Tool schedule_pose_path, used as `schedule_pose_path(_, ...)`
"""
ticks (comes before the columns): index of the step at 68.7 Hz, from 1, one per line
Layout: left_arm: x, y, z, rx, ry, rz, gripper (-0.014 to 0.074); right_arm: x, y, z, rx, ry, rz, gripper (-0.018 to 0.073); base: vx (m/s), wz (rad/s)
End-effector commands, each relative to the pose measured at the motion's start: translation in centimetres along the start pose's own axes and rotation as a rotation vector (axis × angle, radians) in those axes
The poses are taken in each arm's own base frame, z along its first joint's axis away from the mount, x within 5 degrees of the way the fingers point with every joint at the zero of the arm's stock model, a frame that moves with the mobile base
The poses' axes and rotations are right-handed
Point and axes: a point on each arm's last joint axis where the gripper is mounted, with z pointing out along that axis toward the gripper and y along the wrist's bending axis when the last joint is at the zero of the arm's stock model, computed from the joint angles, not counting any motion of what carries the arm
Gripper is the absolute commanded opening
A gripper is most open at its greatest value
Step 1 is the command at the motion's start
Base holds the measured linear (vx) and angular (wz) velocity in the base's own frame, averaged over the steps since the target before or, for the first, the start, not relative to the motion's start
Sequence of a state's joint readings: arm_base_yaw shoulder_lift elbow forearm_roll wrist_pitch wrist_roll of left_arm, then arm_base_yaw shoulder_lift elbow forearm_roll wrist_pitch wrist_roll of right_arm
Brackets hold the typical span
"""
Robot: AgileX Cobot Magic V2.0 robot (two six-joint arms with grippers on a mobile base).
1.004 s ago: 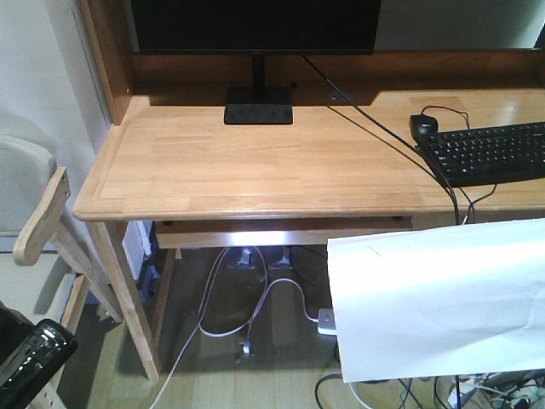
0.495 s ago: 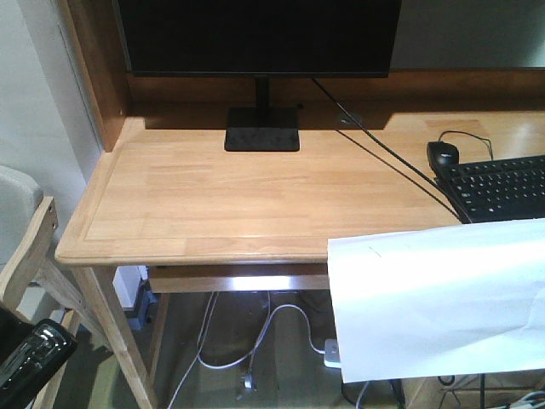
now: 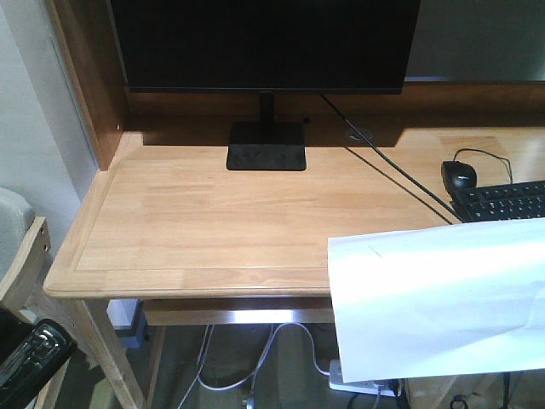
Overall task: Grab stapler and paper to desk for stapling
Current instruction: 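Drive the base up to the desk edge holding stapler and paper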
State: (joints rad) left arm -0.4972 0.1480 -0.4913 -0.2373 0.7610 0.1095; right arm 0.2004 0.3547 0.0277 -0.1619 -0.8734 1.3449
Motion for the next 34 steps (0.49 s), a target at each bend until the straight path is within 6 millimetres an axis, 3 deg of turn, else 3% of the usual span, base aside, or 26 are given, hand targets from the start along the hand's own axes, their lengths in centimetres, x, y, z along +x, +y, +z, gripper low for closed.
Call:
schedule_pose_path(1,-1.85,-0.12,-0.41,0.005,-0.134,-0.014,-0.0007,-0.07,0.36,-0.01,-0.048,-0.010,-0.010,-0.0002,0.11,0.00)
schedule_pose_path(34,-1.85,-0.12,-0.41,0.005,-0.134,-0.014,-0.0007,-0.07,0.36,-0.01,-0.048,-0.010,-0.010,-0.0002,0.09,-0.02)
